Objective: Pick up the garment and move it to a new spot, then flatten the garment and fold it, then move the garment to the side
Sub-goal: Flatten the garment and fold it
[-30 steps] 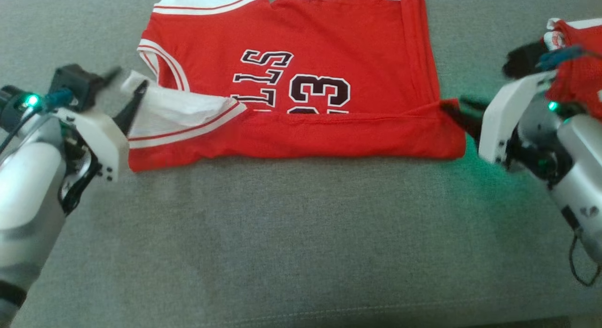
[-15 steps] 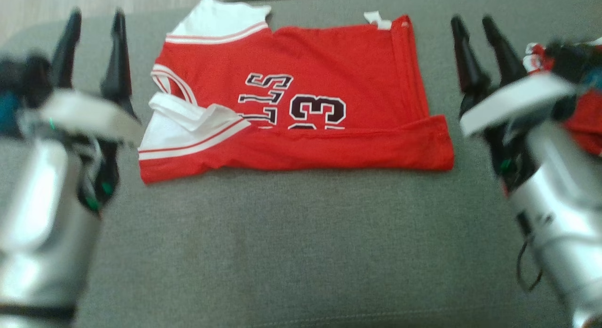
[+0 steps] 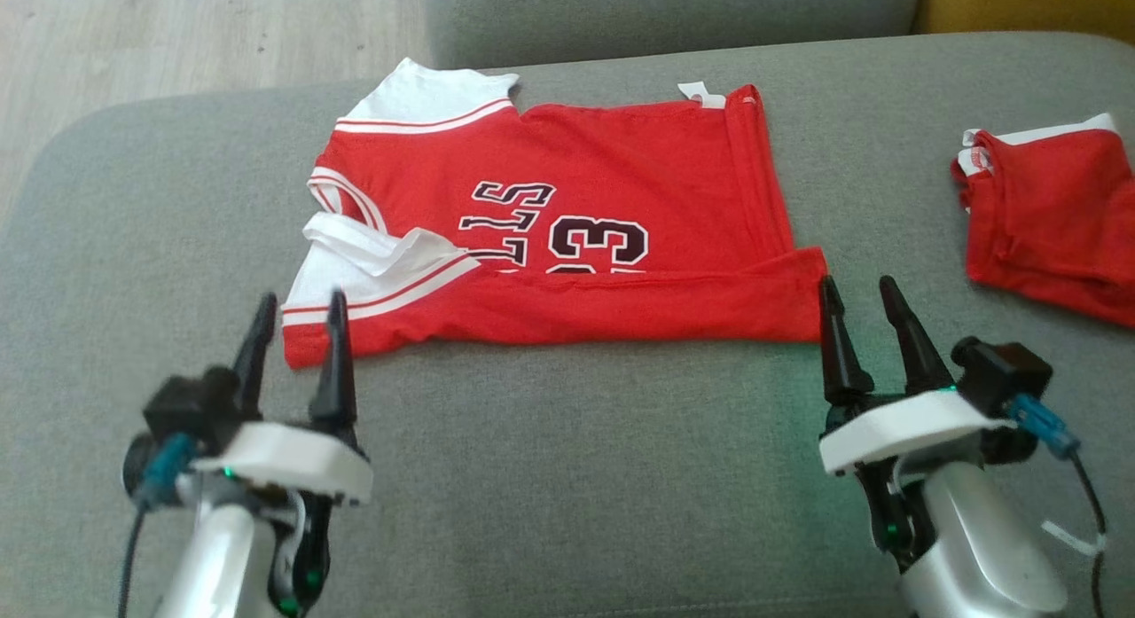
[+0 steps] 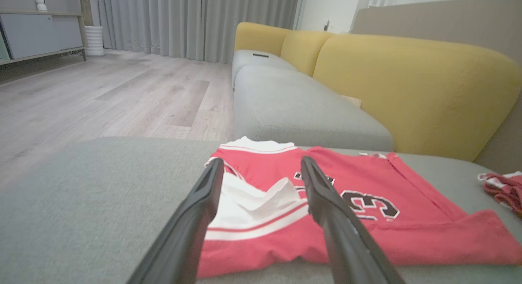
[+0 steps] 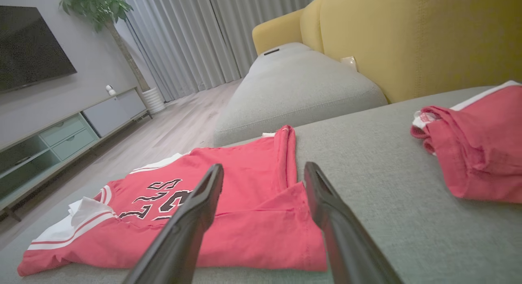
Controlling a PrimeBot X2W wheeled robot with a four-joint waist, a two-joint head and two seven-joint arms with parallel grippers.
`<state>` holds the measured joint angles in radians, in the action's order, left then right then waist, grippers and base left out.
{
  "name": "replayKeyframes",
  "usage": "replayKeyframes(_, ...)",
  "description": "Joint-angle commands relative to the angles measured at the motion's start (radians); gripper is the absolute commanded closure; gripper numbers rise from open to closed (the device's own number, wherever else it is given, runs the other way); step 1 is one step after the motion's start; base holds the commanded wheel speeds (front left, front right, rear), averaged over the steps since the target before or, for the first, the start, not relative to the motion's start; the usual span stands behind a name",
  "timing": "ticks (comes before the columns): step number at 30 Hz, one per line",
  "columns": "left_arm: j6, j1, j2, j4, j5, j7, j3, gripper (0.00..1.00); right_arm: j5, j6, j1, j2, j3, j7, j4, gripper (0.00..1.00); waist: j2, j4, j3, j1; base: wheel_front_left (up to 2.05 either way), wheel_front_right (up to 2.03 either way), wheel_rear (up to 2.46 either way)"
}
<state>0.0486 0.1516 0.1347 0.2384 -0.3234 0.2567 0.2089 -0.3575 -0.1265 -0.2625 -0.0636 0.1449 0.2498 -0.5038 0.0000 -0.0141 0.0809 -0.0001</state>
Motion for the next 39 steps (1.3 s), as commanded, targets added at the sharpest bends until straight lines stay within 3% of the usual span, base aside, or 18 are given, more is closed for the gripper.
replayKeyframes(1, -0.012, 0.024, 0.006, -0.006, 0.032, 0.005, -0.053, 0.00, 0.014, -0.004, -0.022, 0.012, 0.015, 0.012, 0.061, 0.00, 0.0000, -0.006, 0.003, 0.0001, 0.00, 0.00, 0.00)
replayKeyframes(8, -0.019, 0.050, 0.008, 0.099, 0.089, 0.005, -0.090, 0.00, -0.003, -0.004, -0.024, 0.013, 0.024, 0.012, 0.104, 0.00, 0.0000, -0.027, 0.030, 0.0001, 0.00, 0.00, 0.00)
replayKeyframes(17, 0.019, 0.192, 0.056, 0.394, 0.123, 0.005, -0.118, 0.00, -0.011, -0.004, -0.039, 0.013, 0.039, -0.006, 0.150, 0.00, 0.0000, -0.067, 0.096, 0.0001, 0.00, 0.00, 0.00)
replayKeyframes(30, -0.035, 0.356, 0.094, 0.690, 0.137, -0.029, -0.073, 0.00, 0.007, -0.004, -0.046, 0.013, 0.034, -0.016, 0.184, 0.00, 0.0000, -0.104, 0.151, 0.0001, 0.00, 0.00, 0.00)
replayKeyframes(31, -0.043, 0.362, 0.092, 0.703, 0.137, -0.029, -0.068, 0.75, 0.007, -0.004, -0.047, 0.013, 0.034, -0.016, 0.185, 0.00, 0.0000, -0.105, 0.151, 0.0001, 0.00, 0.00, 0.00)
replayKeyframes(32, -0.048, 0.367, 0.090, 0.709, 0.139, -0.026, -0.062, 1.00, 0.007, -0.004, -0.047, 0.013, 0.034, -0.016, 0.184, 0.00, 0.0000, -0.105, 0.149, 0.0001, 0.00, 0.00, 0.00)
replayKeyframes(39, -0.025, 0.369, 0.073, 0.617, 0.141, 0.004, -0.068, 1.00, 0.026, -0.004, -0.050, 0.013, 0.022, -0.043, 0.154, 0.00, 0.0000, -0.084, 0.133, 0.0001, 0.00, 0.00, 0.00)
